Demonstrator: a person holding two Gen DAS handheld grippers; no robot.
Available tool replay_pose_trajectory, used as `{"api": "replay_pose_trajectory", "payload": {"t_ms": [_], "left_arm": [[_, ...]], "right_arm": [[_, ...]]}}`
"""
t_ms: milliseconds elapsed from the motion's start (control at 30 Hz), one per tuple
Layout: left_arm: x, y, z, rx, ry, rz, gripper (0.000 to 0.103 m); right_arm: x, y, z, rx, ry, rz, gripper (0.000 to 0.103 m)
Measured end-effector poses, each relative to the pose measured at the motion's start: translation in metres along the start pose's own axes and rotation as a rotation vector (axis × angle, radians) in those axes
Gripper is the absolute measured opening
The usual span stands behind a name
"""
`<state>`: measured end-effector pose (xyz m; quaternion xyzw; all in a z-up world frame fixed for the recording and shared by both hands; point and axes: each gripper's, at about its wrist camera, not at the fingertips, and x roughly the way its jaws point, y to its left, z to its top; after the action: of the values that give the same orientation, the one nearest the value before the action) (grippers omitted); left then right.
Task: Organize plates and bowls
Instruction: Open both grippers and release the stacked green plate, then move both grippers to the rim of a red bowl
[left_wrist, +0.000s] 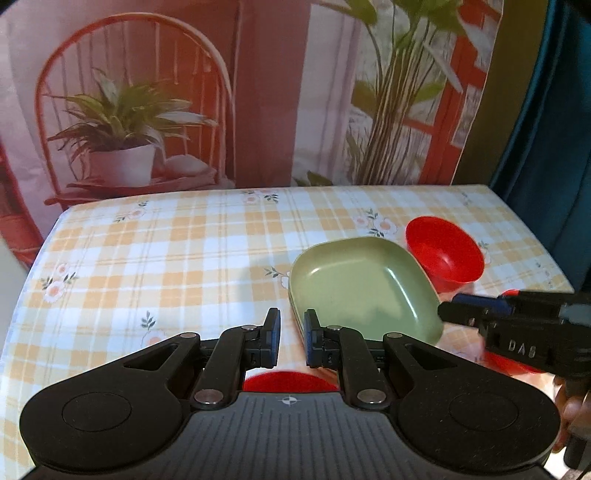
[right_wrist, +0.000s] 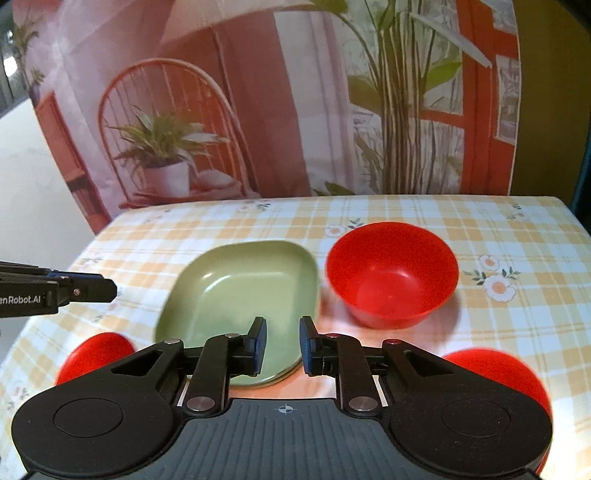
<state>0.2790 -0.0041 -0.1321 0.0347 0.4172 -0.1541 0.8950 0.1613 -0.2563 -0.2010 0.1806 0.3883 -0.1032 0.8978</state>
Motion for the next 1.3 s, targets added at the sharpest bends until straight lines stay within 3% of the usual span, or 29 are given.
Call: {"api": "replay_pose_trajectory", "payload": {"t_ms": [400,667,933,1133,1300], "left_arm": [[-0.032,0.012,-0.037,-0.068,-0.019,0.068,0.014],[-0.045,0.003,-0.050,-0.127,-0.024,0.054,0.014],[-0.055,-0.011,-0.062,-0.211,-0.085,0.011,0.014],[-0.045,-0.037,-0.048,-0.150,-0.076,-0.003,0.014],[-0.024,-0.071,-0.039,-0.115,-0.058,-0.079,0.014]], "right_arm": [[-0.021,0.023,-0.025,-0.031,-0.002,0.034,0.022],[-0.036,0.019,-0.024,-0.084,-0.038,-0.005,0.025],[-0.050,-0.010,-0.023,-0.122,-0.069,-0.071,0.027],[-0.059,-0.053,-0.022,-0.073,-0.089,-0.146,0.027],[-0.066,-0.081,-0.030,-0.049,-0.101,-0.186,0.027]]}}
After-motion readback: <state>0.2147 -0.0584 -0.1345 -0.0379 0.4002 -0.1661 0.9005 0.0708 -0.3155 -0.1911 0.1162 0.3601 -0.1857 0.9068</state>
